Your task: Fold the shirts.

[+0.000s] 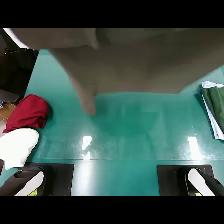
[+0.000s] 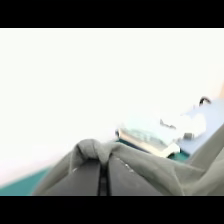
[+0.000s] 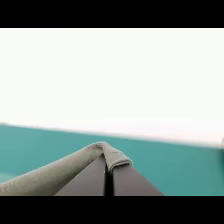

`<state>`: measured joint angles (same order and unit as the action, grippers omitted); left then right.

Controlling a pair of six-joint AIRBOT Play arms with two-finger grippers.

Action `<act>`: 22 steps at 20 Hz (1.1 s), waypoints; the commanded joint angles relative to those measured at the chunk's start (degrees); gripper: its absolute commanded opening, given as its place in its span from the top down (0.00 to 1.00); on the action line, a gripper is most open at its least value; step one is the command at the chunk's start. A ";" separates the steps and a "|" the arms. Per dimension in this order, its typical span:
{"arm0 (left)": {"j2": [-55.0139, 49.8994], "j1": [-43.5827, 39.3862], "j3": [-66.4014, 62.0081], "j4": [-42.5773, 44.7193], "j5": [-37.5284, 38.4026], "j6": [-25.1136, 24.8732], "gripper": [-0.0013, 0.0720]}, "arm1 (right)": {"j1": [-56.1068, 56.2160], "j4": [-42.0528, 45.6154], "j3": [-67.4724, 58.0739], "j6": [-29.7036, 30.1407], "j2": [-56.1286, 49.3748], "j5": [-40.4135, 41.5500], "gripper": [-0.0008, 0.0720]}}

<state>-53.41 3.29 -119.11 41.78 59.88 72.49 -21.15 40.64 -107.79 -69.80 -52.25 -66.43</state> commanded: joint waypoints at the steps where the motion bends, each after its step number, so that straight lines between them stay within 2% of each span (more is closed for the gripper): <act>1: 4.15 0.04 -5.05 0.17 -3.87 2.80 0.95 | -4.55 0.04 -9.57 -2.49 0.07 -4.13 0.97; 4: 8.44 0.04 -5.05 -0.22 -5.20 2.84 0.95 | -9.11 0.07 -10.97 -6.19 0.09 -8.46 0.97; 6: 9.01 0.04 -4.98 1.14 -2.73 3.30 0.95 | -10.12 0.13 -7.93 -8.22 0.07 -10.36 0.97; 7: 8.63 0.04 -3.93 4.42 -0.07 5.53 0.95 | -10.08 0.02 -5.29 -8.81 -0.26 -10.99 0.97; 9: 7.78 0.04 4.33 12.33 4.57 10.91 0.95 | -10.01 0.04 -1.25 -10.45 -2.38 -14.34 0.97; 10: 6.75 0.04 9.44 14.45 6.05 11.98 0.95 | -9.99 0.04 0.83 -11.63 -4.33 -16.52 0.97; 12: 3.48 0.02 20.96 13.84 7.96 12.66 0.95 | -8.20 1.99 4.94 -12.72 -8.85 -20.17 0.97; 14: -1.88 0.02 31.34 12.26 8.74 12.33 0.95 | -2.51 8.83 9.51 -13.31 -13.86 -21.97 0.97; 16: -8.22 0.02 38.03 12.26 7.89 10.91 0.95 | 3.72 14.95 14.16 -13.38 -19.28 -22.01 0.97; 19: -21.03 0.02 40.48 11.76 5.31 9.51 0.95 | 10.36 17.70 18.29 -13.75 -28.52 -16.85 0.97; 20: -25.00 0.02 40.48 11.56 2.47 9.46 0.95 | 11.58 18.03 18.29 -13.75 -31.54 -14.03 0.97; 22: -30.99 0.02 40.46 8.74 -4.24 6.05 0.95 | 13.40 17.92 16.37 -13.75 -37.42 -8.13 0.97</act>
<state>-75.42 3.29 -80.53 53.43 62.63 81.82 -11.79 56.29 -91.77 -83.31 -81.65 -81.45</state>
